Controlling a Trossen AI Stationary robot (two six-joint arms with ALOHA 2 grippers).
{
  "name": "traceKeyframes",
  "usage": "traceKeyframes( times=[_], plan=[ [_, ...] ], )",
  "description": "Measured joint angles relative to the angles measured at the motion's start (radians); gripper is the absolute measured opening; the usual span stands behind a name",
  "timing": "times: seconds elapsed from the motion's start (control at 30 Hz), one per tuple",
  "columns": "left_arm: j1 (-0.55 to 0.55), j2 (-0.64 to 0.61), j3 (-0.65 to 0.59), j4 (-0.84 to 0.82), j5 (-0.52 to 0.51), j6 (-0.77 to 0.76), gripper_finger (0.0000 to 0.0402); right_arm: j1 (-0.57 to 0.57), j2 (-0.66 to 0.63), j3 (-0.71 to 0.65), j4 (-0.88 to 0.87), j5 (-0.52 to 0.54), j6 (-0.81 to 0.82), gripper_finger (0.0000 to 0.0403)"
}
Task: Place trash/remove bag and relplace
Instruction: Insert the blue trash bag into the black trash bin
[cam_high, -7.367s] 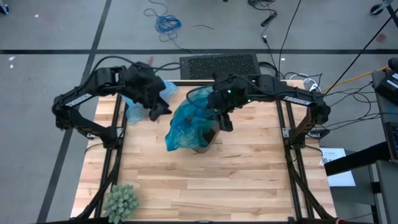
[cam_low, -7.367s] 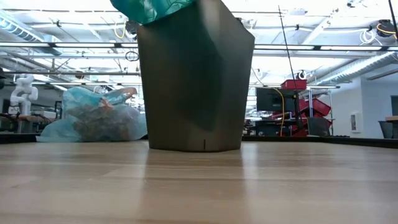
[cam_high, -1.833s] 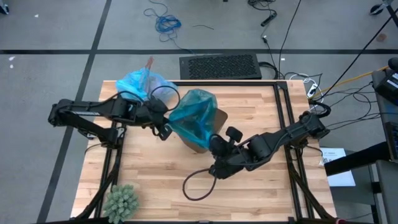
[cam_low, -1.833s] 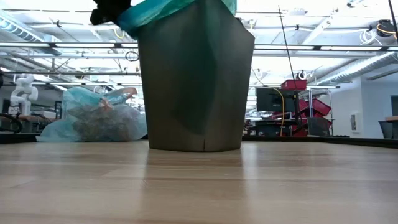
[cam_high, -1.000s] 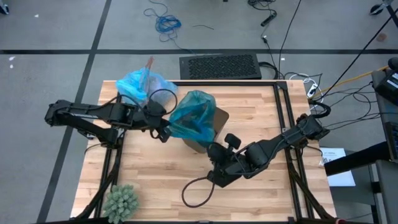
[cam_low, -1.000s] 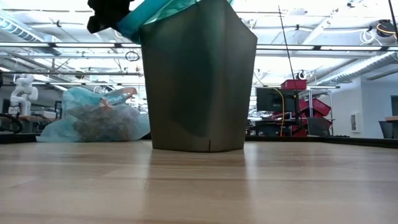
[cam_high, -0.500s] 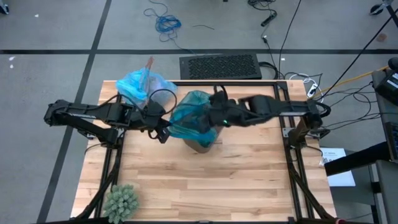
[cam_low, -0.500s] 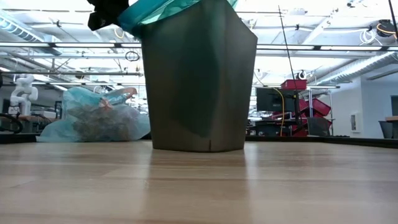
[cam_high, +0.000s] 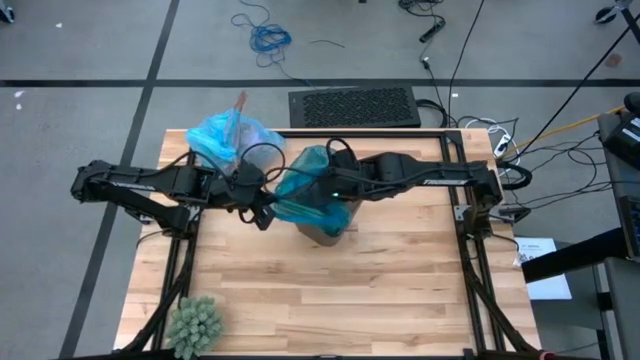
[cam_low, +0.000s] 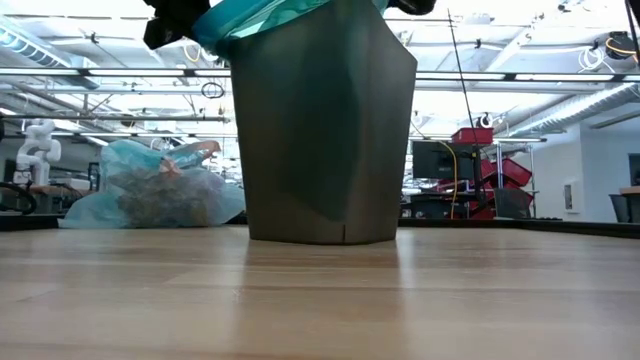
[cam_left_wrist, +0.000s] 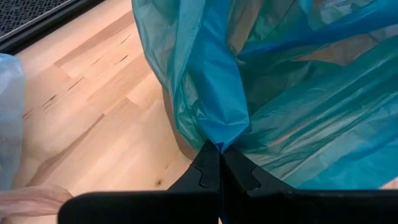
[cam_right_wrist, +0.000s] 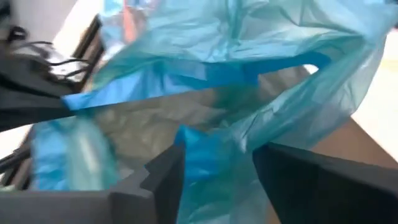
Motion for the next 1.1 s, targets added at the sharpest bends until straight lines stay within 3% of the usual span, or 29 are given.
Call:
traceKeyframes(
  times=[0.13, 0.3, 0.6, 1.1],
  plan=[
    [0.0, 0.0, 0.0, 0.002, 0.001, 0.0, 0.0, -0.013, 0.027, -0.001, -0.053, 0.038, 0.0, 0.0123],
    [0.0, -0.005, 0.0, 0.002, 0.005, -0.008, 0.0, -0.018, 0.019, -0.001, -0.104, 0.086, -0.038, 0.0014],
    [0.0, -0.046, 0.0, 0.003, 0.01, -0.026, 0.0, -0.003, -0.092, 0.0, -0.308, 0.084, 0.041, 0.0001],
    [0.0, -0.055, 0.0, 0.034, 0.051, -0.055, 0.0, -0.017, -0.112, -0.13, -0.311, -0.011, 0.067, 0.0]
  ],
)
